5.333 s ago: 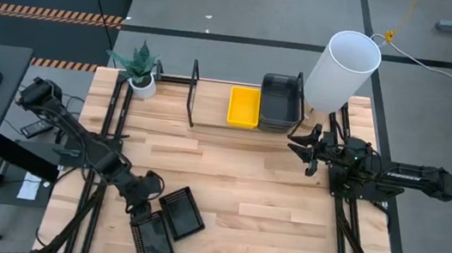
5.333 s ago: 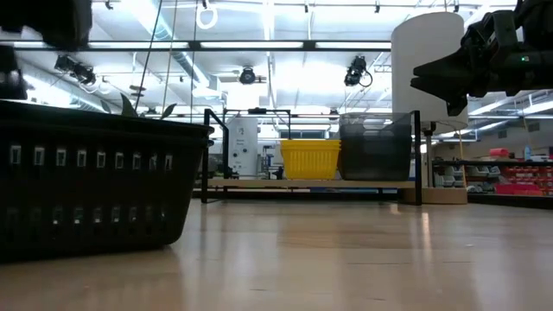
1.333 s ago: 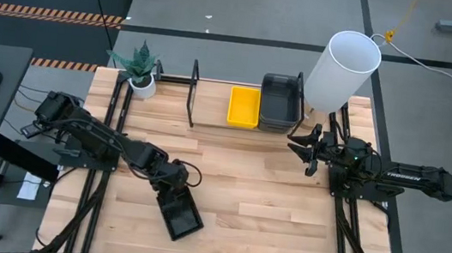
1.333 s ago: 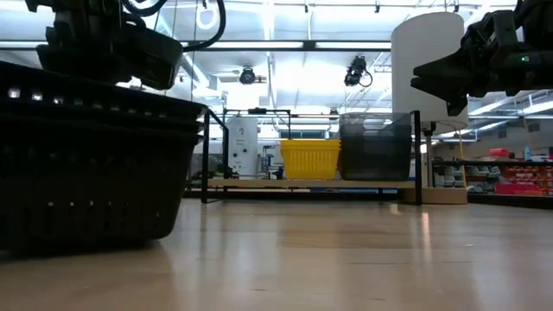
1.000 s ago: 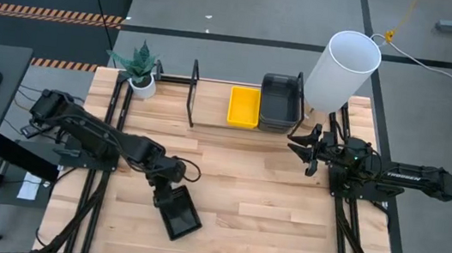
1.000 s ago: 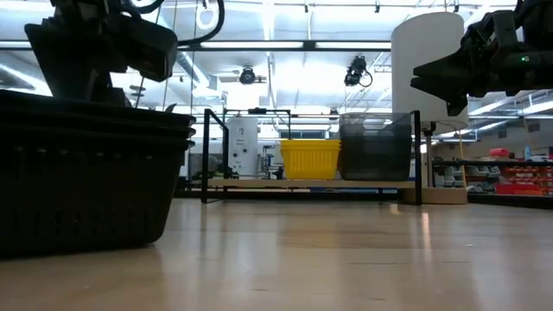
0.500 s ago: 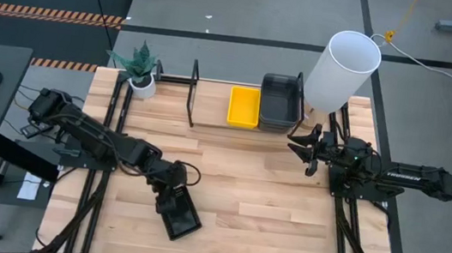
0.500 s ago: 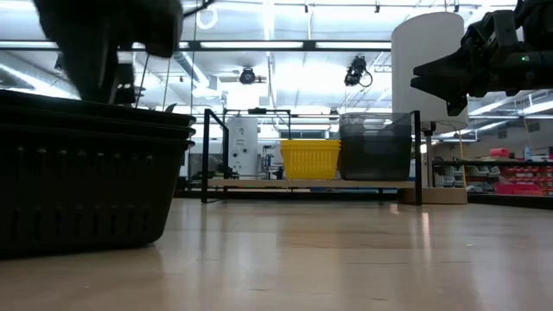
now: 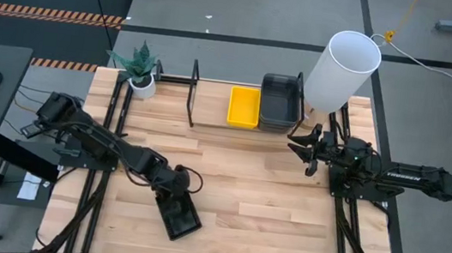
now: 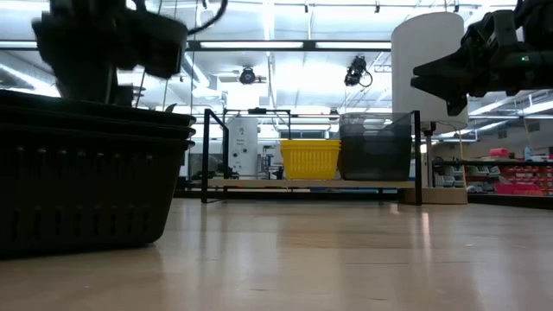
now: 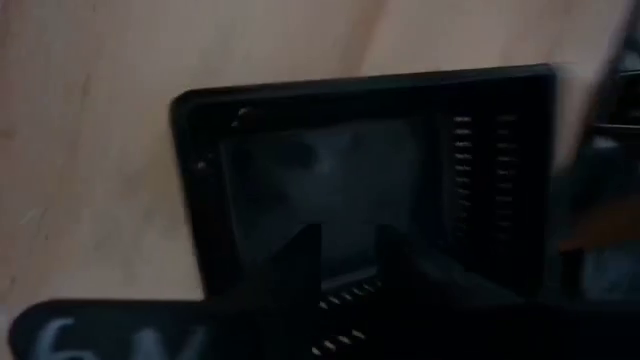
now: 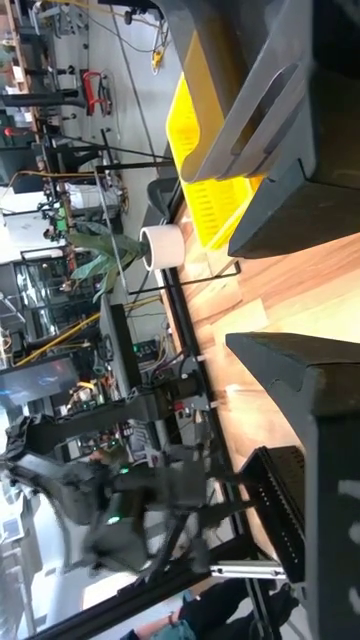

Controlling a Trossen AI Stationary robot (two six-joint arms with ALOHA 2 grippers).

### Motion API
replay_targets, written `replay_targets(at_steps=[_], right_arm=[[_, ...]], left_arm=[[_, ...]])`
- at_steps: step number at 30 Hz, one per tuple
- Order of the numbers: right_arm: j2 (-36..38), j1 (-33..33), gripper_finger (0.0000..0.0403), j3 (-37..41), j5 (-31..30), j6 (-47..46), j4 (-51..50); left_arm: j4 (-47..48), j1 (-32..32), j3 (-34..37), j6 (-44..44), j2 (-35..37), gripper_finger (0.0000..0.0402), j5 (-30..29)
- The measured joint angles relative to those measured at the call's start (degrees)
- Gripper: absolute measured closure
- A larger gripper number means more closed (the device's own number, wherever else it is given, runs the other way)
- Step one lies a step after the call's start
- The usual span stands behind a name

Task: Stack baskets on shelf by color
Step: Put the black bin on the shelf

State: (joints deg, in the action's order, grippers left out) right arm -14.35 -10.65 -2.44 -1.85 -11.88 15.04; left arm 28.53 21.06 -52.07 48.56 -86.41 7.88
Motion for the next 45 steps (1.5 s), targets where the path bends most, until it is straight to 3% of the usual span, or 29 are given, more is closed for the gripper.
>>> replay_targets(at_steps=[5,9,16,20,22,27,33,36,40,45], right_arm=[[0.0,0.0,0.0267,0.0,0.0,0.0,0.7],[0.0,0.0,0.0267,0.0,0.0,0.0,0.7],[0.0,0.0,0.0267,0.0,0.0,0.0,0.7],[0.0,0.0,0.0267,0.0,0.0,0.0,0.7],[0.0,0.0,0.0267,0.0,0.0,0.0,0.7],[0.0,0.0,0.0267,0.0,0.0,0.0,0.7],[0.0,0.0,0.0267,0.0,0.0,0.0,0.7],[0.0,0.0,0.0267,0.0,0.0,0.0,0.7],[0.0,0.0,0.0267,0.0,0.0,0.0,0.7],[0.0,0.0,0.0267,0.0,0.0,0.0,0.7]], left_arm=[[0.1,-1.2,0.0,-3.4,-3.6,0.0319,-5.3],[0.0,-3.4,0.0,-12.1,-4.0,0.0339,-11.3],[-1.6,-7.8,-0.1,-34.6,-4.0,0.0366,-28.6],[-1.8,-10.7,-0.1,-41.4,-4.0,0.0379,-36.6],[0.1,-12.1,-1.1,-40.4,-4.0,0.0385,-35.3],[12.0,-13.4,-8.4,-35.2,-4.0,0.0391,-24.2],[16.8,-8.7,-16.2,-29.1,-3.9,0.0368,-10.8],[14.8,-4.5,-17.1,-25.4,-3.9,0.0341,-11.0],[13.4,0.2,-17.1,-21.4,-3.9,0.0291,-15.9],[13.7,2.6,-17.1,-14.0,-3.9,0.0226,-20.2]])
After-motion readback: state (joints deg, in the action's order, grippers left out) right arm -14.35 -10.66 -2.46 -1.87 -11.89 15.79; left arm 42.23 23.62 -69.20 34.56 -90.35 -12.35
